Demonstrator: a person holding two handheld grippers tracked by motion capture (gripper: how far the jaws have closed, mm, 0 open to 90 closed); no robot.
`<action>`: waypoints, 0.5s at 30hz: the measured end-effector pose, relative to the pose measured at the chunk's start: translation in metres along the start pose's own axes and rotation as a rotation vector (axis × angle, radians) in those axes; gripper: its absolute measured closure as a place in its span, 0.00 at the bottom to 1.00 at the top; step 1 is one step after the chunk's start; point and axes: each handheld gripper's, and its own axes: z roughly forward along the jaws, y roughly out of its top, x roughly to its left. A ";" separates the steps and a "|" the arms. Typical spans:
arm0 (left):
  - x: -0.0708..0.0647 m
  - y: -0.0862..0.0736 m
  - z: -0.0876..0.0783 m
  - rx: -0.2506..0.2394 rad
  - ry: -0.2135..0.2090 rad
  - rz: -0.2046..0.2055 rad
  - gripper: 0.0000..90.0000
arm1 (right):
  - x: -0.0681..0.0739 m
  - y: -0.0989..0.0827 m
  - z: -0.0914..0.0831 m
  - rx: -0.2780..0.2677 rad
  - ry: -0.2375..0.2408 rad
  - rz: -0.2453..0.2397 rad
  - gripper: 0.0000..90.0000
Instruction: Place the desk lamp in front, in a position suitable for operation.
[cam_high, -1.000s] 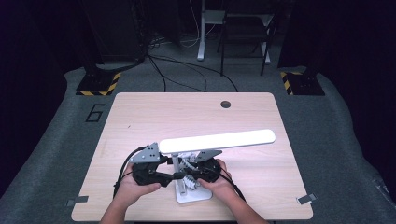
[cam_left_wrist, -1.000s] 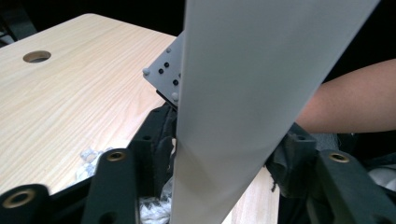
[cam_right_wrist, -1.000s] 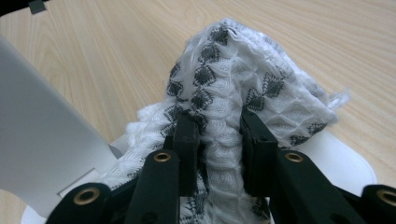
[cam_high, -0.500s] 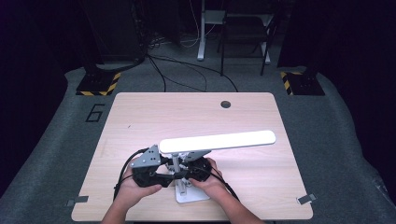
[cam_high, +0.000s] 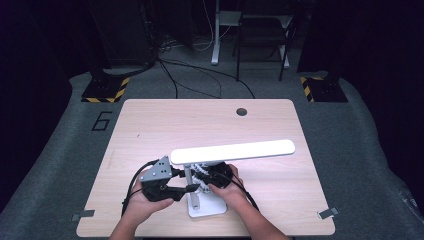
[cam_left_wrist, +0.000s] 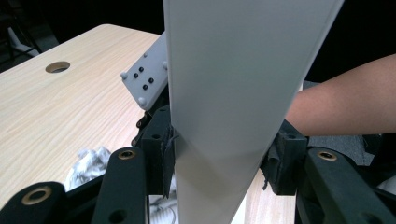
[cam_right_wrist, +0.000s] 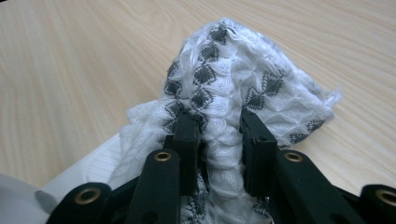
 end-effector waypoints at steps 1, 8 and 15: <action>0.000 0.000 0.000 0.001 0.001 0.001 0.58 | -0.002 0.000 0.000 0.006 -0.012 0.000 0.79; 0.000 0.000 0.000 0.008 0.007 0.006 0.58 | -0.010 -0.001 -0.001 0.017 -0.038 0.025 0.79; 0.000 -0.001 0.001 0.001 0.005 0.003 0.58 | -0.008 0.010 -0.002 -0.005 -0.036 0.090 0.79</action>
